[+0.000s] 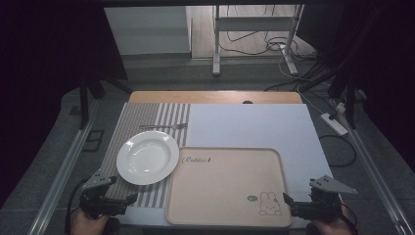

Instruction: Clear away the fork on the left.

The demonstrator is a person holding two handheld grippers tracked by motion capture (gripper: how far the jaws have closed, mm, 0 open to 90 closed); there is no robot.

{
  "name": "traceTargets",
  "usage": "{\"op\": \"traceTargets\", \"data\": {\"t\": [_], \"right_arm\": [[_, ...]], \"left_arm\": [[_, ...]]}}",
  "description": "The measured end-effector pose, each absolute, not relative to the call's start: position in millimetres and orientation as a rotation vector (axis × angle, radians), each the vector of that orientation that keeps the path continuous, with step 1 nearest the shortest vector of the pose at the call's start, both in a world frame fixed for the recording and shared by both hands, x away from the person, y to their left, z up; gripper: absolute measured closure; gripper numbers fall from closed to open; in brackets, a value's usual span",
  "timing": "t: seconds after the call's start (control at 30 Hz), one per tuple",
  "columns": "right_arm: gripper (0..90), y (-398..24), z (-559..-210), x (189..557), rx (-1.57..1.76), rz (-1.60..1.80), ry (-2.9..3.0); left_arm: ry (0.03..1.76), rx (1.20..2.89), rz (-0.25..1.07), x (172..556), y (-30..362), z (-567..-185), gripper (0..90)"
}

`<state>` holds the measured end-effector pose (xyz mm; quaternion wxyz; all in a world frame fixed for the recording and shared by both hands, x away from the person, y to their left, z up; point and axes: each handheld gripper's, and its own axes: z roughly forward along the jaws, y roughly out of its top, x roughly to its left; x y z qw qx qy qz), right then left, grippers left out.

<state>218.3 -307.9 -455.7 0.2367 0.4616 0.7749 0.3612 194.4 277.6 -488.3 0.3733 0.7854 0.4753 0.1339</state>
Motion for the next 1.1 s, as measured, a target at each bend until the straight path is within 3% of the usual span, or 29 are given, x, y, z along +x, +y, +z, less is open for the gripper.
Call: {"op": "traceTargets", "data": {"t": [1.1], "right_arm": [[0.0, -303.5, -456.4, 216.5, 1.208, 0.962, 2.158]], "left_arm": [[1.214, 2.02, 0.298, 198.7, 278.1, -488.4, 0.0]]}}
